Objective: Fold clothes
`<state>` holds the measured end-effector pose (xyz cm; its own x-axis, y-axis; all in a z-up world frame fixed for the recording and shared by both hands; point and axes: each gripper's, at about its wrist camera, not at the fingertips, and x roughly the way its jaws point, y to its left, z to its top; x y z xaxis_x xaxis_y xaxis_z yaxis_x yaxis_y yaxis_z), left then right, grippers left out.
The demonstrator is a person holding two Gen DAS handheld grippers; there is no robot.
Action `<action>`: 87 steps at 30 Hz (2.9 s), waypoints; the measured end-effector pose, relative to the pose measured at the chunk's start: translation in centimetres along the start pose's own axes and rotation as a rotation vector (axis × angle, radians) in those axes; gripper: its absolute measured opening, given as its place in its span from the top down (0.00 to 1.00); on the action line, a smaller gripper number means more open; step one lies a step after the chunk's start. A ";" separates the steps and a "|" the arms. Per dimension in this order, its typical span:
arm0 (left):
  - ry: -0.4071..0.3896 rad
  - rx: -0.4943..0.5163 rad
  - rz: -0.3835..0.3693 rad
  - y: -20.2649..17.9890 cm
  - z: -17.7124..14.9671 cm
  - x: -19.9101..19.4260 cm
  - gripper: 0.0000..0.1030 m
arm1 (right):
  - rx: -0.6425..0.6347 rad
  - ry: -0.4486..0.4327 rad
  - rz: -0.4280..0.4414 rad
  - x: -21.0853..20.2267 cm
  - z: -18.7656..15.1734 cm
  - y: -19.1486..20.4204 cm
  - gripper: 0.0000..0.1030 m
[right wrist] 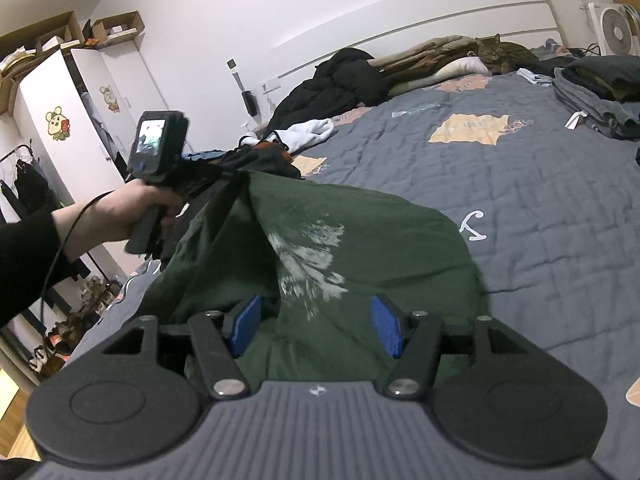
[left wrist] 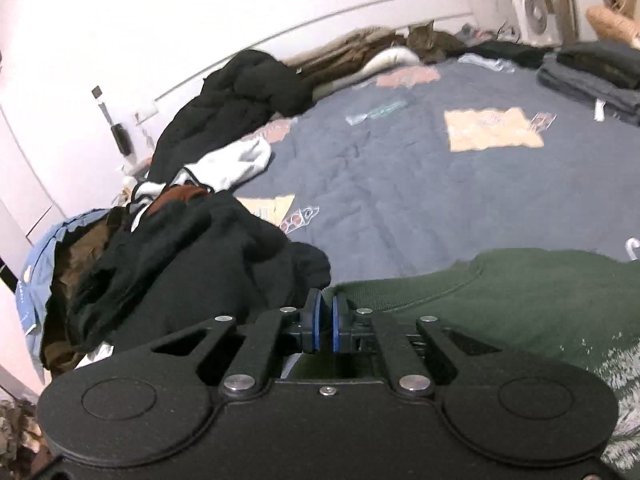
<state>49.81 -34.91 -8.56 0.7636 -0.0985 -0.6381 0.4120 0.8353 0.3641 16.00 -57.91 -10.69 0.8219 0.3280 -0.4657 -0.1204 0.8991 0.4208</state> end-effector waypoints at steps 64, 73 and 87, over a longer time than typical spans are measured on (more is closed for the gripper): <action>0.139 -0.676 -0.453 -3.7 -22.8 -17.7 0.90 | -0.104 0.010 -0.072 0.2 0.1 -0.4 0.40; 0.015 -0.663 -0.342 -2.4 -19.1 -16.8 0.47 | -0.272 0.014 -0.064 1.8 -1.2 4.2 0.40; 0.039 -0.716 -0.383 -1.1 -22.0 -14.2 0.91 | -0.454 0.097 -0.054 6.5 -0.7 10.1 0.40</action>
<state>27.58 -22.50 -14.80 0.6107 -0.4394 -0.6588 0.2129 0.8924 -0.3978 19.71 -46.47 -9.95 0.7808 0.2829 -0.5570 -0.3276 0.9446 0.0205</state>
